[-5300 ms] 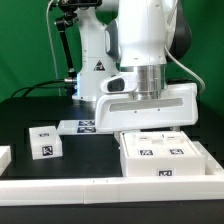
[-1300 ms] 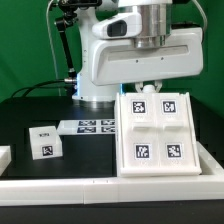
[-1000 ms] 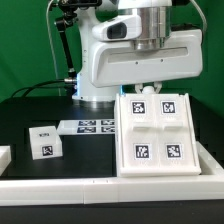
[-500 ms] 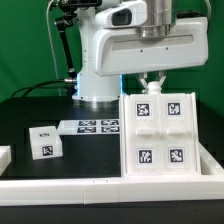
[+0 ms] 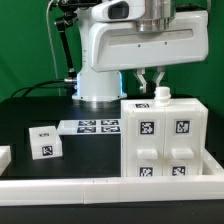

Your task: Assemble cabinet

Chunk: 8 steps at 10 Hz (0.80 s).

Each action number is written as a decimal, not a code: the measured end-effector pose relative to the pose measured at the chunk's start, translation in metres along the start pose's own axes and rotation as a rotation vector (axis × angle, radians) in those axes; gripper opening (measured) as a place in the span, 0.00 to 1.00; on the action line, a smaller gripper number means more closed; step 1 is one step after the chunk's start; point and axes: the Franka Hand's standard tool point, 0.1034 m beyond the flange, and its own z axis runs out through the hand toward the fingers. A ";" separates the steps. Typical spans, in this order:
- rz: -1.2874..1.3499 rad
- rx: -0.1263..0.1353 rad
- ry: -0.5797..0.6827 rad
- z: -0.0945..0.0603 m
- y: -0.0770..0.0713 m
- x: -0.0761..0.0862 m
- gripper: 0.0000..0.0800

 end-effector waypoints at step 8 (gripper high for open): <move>-0.013 -0.008 0.000 0.027 0.002 -0.034 0.98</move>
Offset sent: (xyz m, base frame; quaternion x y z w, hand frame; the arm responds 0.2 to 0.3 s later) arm 0.0000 0.0000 0.0000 0.0000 0.0000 0.0000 1.0000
